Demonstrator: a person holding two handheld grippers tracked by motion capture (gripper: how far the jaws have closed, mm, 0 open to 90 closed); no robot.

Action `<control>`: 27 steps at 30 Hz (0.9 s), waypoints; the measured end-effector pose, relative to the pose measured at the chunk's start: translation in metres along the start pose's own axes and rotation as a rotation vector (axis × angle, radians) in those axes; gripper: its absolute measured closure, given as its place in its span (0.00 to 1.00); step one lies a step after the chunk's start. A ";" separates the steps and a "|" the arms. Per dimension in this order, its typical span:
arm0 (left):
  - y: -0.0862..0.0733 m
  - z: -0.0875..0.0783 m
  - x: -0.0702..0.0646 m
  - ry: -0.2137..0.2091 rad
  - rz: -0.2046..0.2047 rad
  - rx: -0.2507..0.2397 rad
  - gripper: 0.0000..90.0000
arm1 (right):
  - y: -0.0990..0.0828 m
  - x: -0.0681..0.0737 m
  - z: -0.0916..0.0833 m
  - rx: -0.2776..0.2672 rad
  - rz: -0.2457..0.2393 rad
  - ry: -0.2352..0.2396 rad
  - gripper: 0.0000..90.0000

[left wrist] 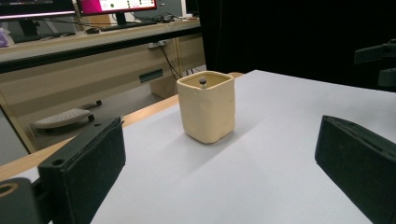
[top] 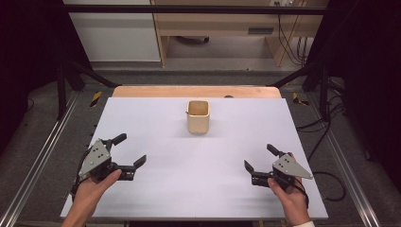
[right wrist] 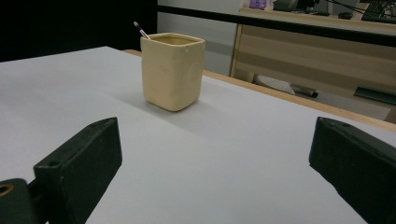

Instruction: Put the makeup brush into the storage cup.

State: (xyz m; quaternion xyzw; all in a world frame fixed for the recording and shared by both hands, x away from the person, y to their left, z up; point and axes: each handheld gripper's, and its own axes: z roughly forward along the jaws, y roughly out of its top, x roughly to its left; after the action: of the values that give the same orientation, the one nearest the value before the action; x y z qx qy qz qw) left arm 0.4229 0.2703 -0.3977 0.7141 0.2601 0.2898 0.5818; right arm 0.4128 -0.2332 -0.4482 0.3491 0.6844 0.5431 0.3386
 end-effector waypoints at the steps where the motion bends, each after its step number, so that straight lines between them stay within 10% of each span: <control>1: -0.001 -0.002 0.001 0.004 -0.001 0.000 0.02 | 0.000 -0.001 -0.001 0.001 -0.001 0.001 0.03; 27: -0.031 -0.032 0.025 0.075 -0.041 -0.033 0.02 | -0.012 -0.019 -0.022 -0.003 0.022 -0.033 0.03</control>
State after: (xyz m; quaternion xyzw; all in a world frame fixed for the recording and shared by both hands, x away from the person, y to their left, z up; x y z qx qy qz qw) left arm 0.4163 0.3155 -0.4199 0.6876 0.2917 0.3086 0.5890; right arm 0.4028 -0.2626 -0.4547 0.3650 0.6741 0.5421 0.3442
